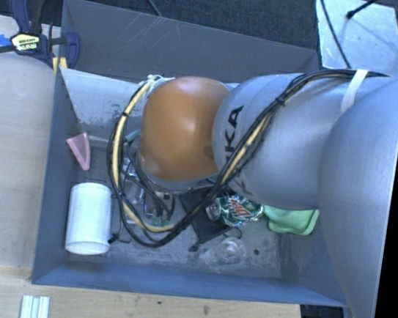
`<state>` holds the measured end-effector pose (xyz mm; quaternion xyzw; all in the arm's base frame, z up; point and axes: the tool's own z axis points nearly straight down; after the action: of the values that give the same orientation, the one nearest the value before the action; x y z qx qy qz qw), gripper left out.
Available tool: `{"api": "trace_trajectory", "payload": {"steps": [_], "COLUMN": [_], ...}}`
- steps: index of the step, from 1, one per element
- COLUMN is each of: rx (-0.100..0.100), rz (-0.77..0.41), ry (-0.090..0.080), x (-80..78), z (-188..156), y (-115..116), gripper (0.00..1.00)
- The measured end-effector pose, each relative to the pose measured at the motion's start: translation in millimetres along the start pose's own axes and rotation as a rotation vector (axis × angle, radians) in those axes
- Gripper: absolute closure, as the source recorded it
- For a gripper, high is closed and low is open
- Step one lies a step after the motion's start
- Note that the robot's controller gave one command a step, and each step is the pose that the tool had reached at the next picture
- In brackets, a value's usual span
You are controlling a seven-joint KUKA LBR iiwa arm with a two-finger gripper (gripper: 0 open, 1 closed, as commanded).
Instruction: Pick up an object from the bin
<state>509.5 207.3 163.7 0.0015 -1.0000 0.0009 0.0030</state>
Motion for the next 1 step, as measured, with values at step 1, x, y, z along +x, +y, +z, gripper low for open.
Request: {"api": "trace_trajectory", "payload": {"steps": [1], "rx": [-0.003], "rz": [0.003], "ry": [-0.008], "x": [-1.9], "z": [-4.8], "y": [-0.7], "gripper": [0.0]}}
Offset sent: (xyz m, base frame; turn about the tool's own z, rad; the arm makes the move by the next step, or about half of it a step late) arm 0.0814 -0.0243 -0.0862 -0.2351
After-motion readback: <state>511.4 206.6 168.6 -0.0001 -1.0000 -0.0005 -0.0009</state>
